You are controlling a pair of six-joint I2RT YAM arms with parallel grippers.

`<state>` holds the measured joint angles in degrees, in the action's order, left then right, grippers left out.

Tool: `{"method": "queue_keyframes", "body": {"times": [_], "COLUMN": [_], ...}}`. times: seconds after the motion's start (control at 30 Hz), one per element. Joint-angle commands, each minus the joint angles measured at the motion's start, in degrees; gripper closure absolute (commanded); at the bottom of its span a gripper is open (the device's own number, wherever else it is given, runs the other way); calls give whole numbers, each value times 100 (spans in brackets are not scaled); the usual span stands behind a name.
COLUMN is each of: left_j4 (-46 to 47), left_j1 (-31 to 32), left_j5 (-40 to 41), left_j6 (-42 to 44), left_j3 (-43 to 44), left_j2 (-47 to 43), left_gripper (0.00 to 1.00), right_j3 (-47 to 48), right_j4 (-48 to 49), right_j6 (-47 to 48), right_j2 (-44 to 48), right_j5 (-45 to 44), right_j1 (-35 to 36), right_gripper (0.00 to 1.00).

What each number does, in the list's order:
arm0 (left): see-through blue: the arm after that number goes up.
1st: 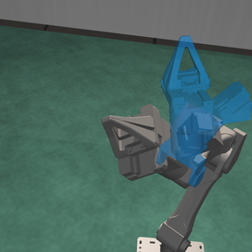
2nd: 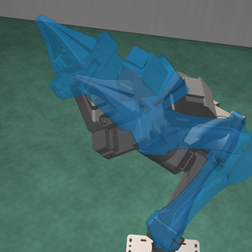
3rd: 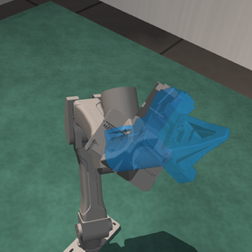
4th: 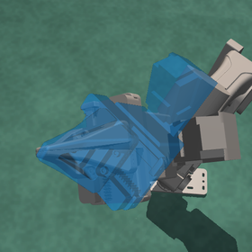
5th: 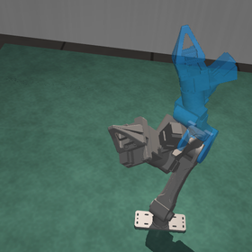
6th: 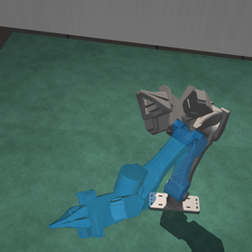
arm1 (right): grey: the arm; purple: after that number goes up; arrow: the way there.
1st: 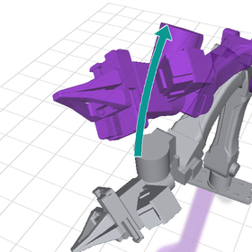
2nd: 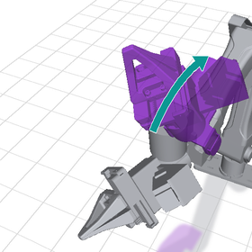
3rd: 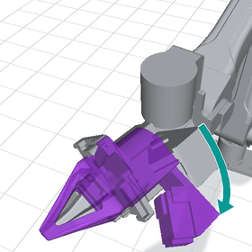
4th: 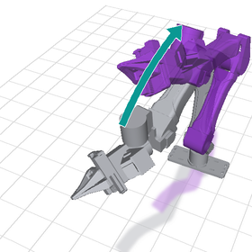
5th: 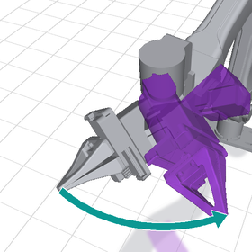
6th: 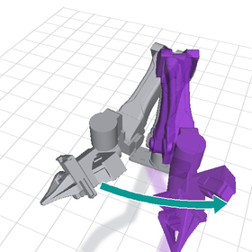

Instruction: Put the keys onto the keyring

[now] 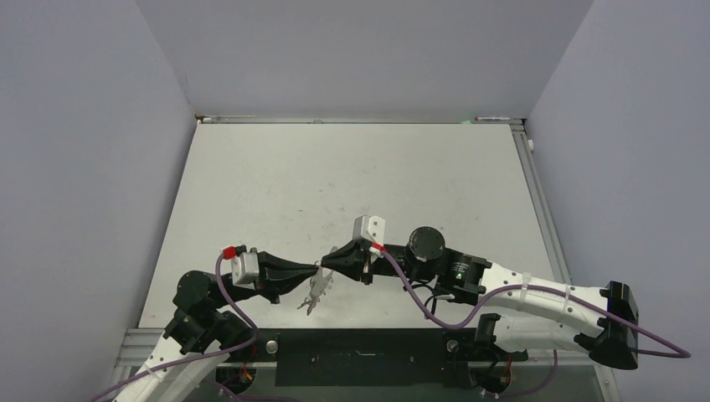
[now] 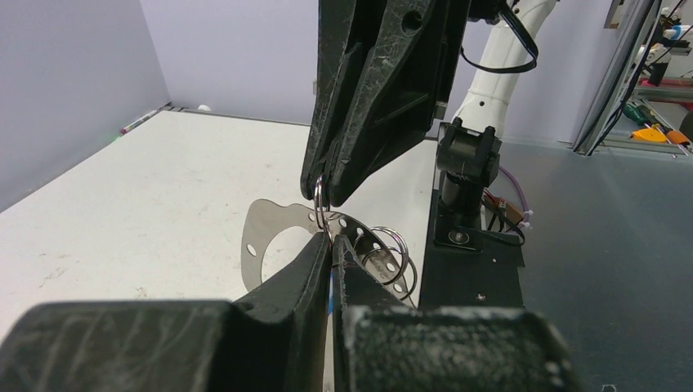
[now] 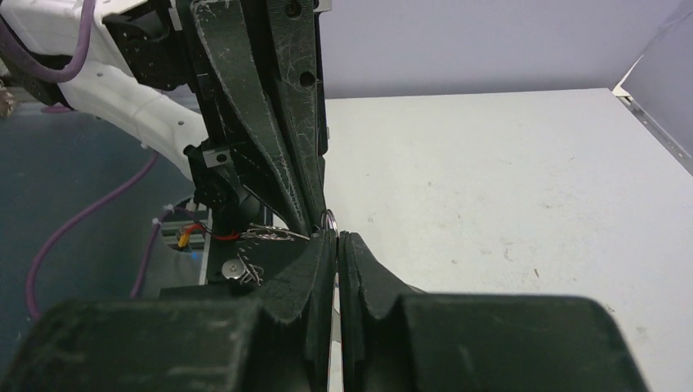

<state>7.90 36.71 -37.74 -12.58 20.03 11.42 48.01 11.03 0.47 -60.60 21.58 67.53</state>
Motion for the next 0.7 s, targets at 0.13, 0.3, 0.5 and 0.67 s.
{"method": "queue_keyframes", "body": {"times": [0.13,0.3,0.5,0.67], "left_j4": [67,43,-34,-34], "left_j1": [-8,-6,-12,-6], "left_j5": [7,54,209,263], "left_j6": [58,70,115,124], "left_j3": [97,102,107,102], "left_j2": [-57,-65,-190,-262], "left_gripper": [100,100,74,67], "right_j3": [-535,-608,-631,-670], "right_j4": [1994,2296,2264,2272], "right_j6": [-941,-1031,-968,-961], "right_j2": [30,-93,-182,-141], "right_j5": [-463,-333,-121,-75], "right_j1": [0,6,-2,6], "right_gripper": [95,95,95,95]}}
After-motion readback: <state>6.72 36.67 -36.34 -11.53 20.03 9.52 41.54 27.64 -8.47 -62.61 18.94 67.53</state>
